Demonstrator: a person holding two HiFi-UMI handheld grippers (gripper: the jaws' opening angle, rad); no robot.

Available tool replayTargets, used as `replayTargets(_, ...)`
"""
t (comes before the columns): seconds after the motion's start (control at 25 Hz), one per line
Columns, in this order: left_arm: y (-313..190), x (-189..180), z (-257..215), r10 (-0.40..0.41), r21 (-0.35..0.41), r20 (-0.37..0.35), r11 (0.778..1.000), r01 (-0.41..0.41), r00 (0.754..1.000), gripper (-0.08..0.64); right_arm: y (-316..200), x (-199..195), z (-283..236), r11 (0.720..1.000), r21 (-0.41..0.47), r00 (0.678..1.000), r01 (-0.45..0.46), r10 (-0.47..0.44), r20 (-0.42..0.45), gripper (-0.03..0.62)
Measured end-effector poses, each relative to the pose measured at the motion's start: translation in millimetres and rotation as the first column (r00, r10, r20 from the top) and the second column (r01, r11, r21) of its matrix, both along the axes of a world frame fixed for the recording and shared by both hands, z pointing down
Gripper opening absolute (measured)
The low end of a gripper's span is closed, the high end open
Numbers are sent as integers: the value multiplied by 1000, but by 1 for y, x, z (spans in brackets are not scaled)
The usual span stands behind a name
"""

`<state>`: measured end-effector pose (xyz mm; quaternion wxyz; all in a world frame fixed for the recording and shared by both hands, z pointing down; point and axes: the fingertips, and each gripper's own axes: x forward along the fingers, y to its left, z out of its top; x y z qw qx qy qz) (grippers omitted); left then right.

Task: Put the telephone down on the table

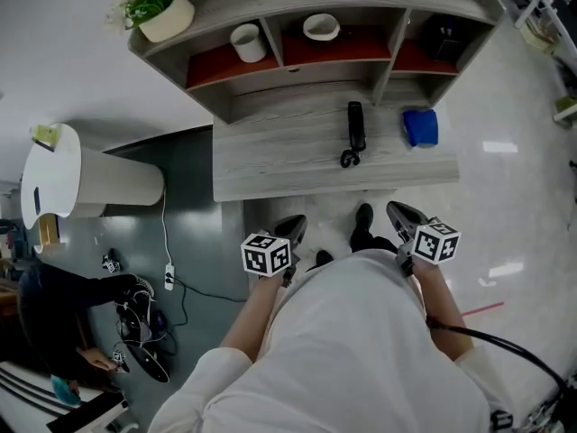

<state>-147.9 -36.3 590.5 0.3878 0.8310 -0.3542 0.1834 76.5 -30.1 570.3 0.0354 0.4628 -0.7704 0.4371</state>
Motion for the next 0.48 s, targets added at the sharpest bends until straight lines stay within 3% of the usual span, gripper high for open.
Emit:
replayTargets(0.24,25,-14,-11,32,8,-74,999,-31,997,9,46,-12,-9,999,31,997,-37,39,-63,17)
replayTargets(0.48,52,3,-28,108,31,-121,994,-105,987,9,87,-19,-16,999,40,993,-10,15,-120,17)
